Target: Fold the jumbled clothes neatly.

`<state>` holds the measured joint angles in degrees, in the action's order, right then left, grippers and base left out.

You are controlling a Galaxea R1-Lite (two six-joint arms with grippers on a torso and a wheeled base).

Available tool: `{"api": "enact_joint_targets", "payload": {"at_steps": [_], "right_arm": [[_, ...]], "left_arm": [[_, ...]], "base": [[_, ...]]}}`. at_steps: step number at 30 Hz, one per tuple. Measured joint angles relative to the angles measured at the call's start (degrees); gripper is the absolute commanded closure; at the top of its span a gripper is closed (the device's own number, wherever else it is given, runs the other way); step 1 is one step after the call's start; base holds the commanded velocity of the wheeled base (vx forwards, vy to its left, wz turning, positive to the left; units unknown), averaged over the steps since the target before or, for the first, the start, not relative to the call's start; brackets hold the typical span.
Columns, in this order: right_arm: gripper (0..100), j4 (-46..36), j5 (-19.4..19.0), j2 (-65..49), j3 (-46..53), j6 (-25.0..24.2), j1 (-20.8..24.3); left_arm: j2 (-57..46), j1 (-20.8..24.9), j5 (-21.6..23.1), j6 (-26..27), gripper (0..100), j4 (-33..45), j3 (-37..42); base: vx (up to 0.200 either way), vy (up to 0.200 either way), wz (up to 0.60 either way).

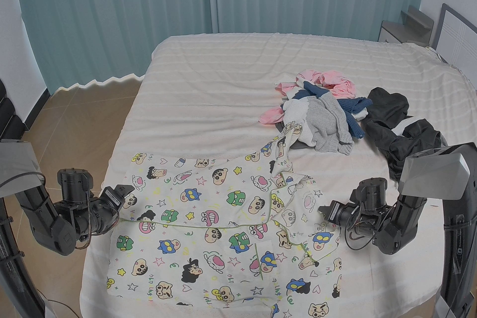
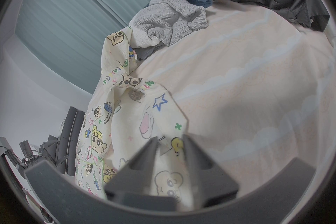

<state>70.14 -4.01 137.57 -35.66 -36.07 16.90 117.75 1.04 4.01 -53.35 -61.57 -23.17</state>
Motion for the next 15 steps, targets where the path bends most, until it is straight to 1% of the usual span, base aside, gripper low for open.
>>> {"api": "enact_joint_targets", "payload": {"at_steps": [8,15], "right_arm": [[100,0.1,0.6,-0.5,0.5,0.0,-0.2],[100,-0.2,2.2,-2.2,2.3,0.4,-1.2]], "left_arm": [[0.5,0.5,-0.1,0.0,0,-5.2,1.6],[1.7,0.5,-0.3,0.3,0,-7.7,2.5]], "base": [[0.000,0.000,0.00],[0.000,0.000,0.00]]}}
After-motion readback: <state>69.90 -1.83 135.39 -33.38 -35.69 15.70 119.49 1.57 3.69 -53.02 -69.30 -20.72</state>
